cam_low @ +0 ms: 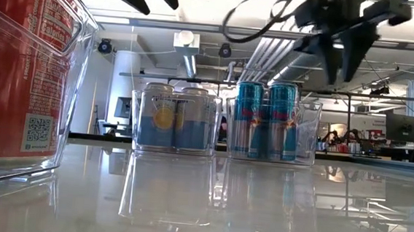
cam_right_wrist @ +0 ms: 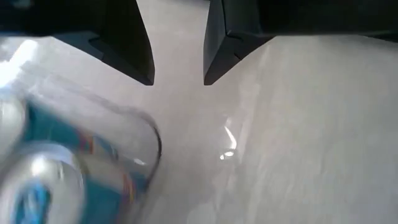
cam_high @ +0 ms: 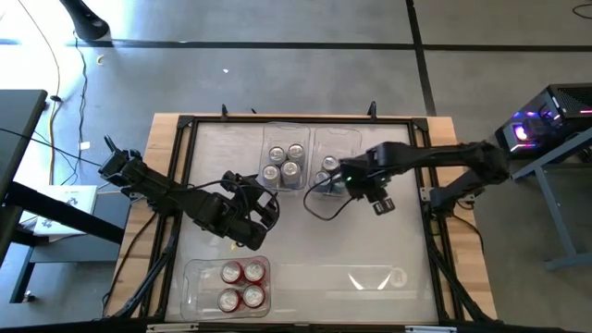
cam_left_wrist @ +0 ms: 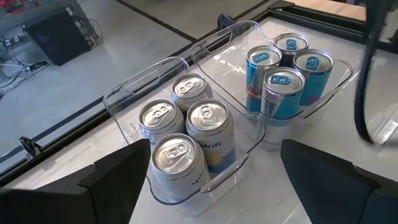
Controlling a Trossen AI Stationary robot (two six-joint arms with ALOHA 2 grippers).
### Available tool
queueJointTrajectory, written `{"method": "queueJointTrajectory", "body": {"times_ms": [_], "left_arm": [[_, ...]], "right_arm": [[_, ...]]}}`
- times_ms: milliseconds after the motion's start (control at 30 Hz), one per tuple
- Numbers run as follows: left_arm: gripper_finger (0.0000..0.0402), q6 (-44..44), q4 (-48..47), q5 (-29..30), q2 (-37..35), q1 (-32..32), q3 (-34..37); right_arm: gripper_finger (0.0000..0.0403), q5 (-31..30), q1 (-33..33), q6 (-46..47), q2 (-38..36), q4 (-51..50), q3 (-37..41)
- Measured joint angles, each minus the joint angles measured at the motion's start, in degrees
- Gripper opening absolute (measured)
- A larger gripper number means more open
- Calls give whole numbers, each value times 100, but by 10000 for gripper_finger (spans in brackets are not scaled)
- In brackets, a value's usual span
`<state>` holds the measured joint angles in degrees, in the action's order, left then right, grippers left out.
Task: Sort soda cans
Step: Move the bottom right transparent bin to the top center of the table
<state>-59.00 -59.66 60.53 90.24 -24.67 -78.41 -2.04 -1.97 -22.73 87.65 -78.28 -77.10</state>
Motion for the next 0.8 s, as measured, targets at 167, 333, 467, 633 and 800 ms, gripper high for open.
{"method": "queueJointTrajectory", "body": {"times_ms": [167,333,467,633,800], "left_arm": [[355,0,0,1,0,0,0],[355,13,0,34,90,0,-5],[355,4,0,29,235,33,-5],[355,11,48,2,362,39,-5],[355,15,52,-7,363,38,-5]], "right_arm": [[133,-85,-517,427,-935,451,901],[133,-651,-1351,885,-1588,2027,2207],[133,-654,-1976,982,-1508,3091,3004],[133,-650,-2439,847,-1231,4261,3543],[133,-509,-2506,738,-1025,4894,3546]]}}
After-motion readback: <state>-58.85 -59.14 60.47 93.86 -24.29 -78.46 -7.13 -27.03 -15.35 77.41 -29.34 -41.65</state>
